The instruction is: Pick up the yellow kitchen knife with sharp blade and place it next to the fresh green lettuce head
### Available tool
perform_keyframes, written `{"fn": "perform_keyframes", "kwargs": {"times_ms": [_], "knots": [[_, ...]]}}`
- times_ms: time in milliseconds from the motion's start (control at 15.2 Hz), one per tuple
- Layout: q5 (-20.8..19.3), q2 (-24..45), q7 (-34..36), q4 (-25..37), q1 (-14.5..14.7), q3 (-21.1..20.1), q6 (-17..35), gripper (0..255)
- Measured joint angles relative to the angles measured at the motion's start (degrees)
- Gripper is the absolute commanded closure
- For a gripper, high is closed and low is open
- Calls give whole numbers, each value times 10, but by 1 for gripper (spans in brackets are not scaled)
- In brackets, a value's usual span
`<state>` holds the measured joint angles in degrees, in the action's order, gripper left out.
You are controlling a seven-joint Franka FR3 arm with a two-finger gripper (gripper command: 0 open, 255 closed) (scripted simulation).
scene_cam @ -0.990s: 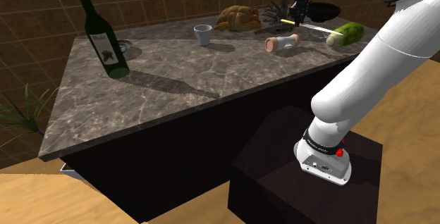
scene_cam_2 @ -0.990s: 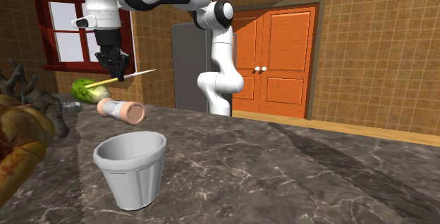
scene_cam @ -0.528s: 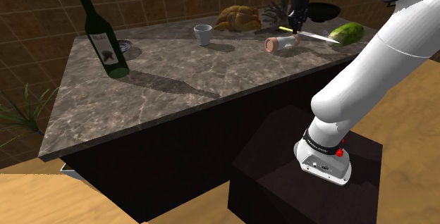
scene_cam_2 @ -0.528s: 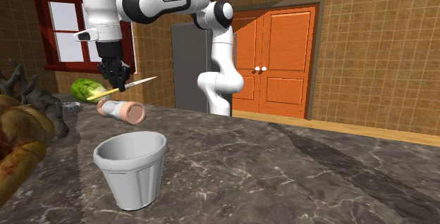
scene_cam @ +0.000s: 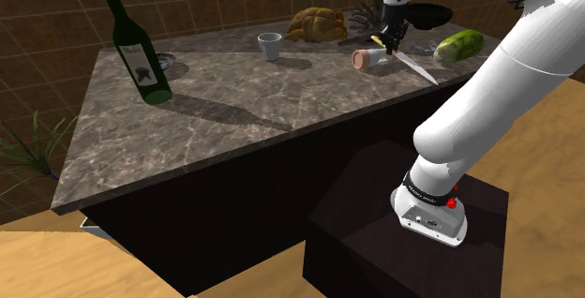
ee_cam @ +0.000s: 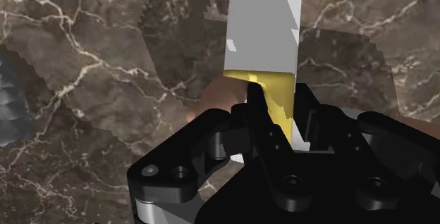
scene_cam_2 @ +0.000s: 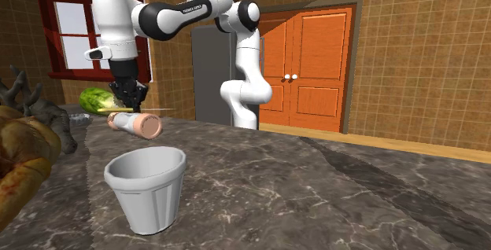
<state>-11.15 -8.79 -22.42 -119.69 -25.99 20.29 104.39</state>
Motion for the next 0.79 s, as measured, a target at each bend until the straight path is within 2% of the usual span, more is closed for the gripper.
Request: {"fn": "perform_keyframes", "kwargs": {"times_ms": [462, 792], "knots": [[0, -25, 2, -30, 0, 3, 49, 255], [-4, -27, 9, -32, 4, 5, 54, 255]]}}
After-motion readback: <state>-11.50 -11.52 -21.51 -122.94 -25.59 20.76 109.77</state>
